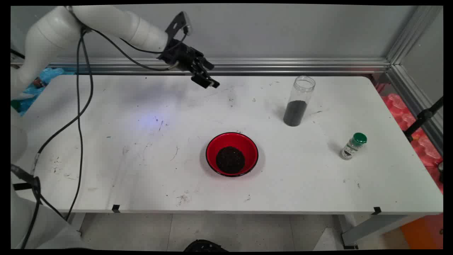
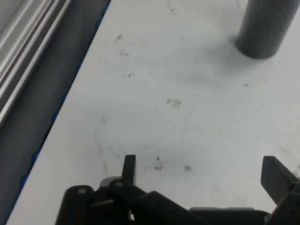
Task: Pick up the black seasoning powder from the table
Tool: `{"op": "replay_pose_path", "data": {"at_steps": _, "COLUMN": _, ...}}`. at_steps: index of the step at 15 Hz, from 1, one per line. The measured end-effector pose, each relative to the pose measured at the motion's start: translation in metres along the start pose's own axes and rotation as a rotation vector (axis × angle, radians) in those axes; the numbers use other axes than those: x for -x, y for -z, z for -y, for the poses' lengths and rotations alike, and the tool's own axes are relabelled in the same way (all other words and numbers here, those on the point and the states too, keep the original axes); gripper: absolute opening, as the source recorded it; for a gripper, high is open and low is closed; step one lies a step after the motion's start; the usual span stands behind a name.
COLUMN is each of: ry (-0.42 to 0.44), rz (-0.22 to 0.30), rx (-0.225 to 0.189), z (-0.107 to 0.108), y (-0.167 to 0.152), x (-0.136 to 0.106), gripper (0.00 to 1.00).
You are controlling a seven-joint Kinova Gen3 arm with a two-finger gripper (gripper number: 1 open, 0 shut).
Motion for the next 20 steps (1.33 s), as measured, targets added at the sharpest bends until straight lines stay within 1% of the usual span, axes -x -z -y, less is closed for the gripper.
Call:
{"op": "replay_pose_path", "data": {"at_steps": 9, "ry": -0.02, "rz": -0.039, "rx": 0.064, "z": -0.01, "y": -0.05, "x": -0.017, "gripper": 1.0}}
{"op": "replay_pose_path", "data": {"at_steps": 20, "ry": -0.038, "rz": -0.115, "rx": 0.128, "z": -0.024, "y": -0.104, "x": -0.032, "gripper": 1.0}}
